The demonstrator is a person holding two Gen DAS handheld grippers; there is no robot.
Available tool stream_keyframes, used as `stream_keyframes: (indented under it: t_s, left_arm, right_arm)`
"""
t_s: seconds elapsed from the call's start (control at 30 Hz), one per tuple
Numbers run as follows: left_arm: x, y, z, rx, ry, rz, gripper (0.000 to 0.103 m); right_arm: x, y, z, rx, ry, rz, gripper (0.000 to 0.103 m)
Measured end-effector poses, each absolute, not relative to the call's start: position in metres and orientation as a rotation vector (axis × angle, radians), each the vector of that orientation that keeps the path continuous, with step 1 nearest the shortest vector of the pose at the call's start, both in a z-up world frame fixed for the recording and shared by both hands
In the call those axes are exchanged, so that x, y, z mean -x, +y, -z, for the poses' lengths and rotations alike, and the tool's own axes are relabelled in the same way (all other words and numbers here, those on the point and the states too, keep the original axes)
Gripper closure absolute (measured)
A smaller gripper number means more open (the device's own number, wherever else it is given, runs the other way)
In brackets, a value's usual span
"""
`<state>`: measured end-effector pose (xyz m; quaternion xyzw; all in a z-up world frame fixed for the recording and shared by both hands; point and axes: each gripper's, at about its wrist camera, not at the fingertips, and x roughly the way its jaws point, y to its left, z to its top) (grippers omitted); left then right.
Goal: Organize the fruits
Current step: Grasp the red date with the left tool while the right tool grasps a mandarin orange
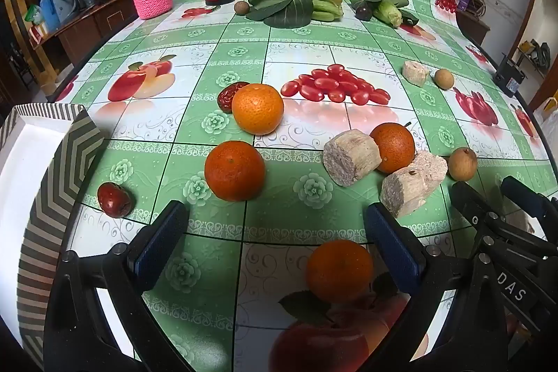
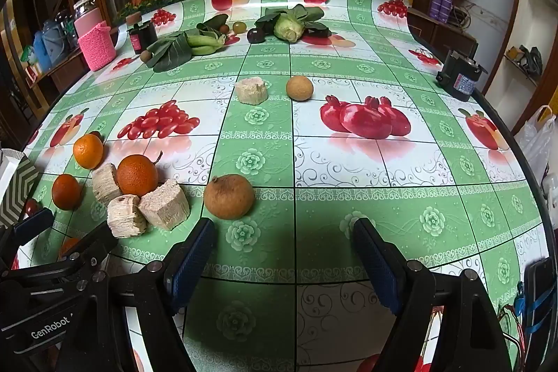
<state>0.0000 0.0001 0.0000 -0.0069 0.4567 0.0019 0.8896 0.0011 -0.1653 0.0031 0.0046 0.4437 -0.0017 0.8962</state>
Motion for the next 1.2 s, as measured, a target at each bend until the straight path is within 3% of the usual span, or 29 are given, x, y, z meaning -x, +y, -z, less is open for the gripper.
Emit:
stream_keyframes:
  t_s: [0.23, 0.27, 0.33, 0.4, 1.2]
  left_arm:
    - [0.009, 0.004, -0.001, -0.014, 0.964, 0.003, 0.0]
    - [0.013, 0.006, -0.002, -0.017, 0.965, 0.007, 0.0]
    - [0.019, 0.01, -0.008, -0.02, 0.954, 0.018, 0.0]
    - [0.023, 0.01, -0.011, -0.028, 0.941, 0.019, 0.0]
    - [0.075, 0.1, -0.017, 0.061, 0.95, 0.022, 0.001]
  right_arm:
    - [-0.002, -0.166, -0.006, -0.017, 0.918, -0.003, 0.022]
    - [-0.002, -0.166, -0.007, -0.02, 0.916, -0.004, 0.024]
    - [-0.002, -0.167, -0.01, -0.023, 0.91, -0.003, 0.038]
    - [0.004, -0.169, -0.012, -0.041, 0.901, -0.026, 0.041]
    - [0.048, -0.131, -0.046, -0.053, 0.84, -0.313, 0.042]
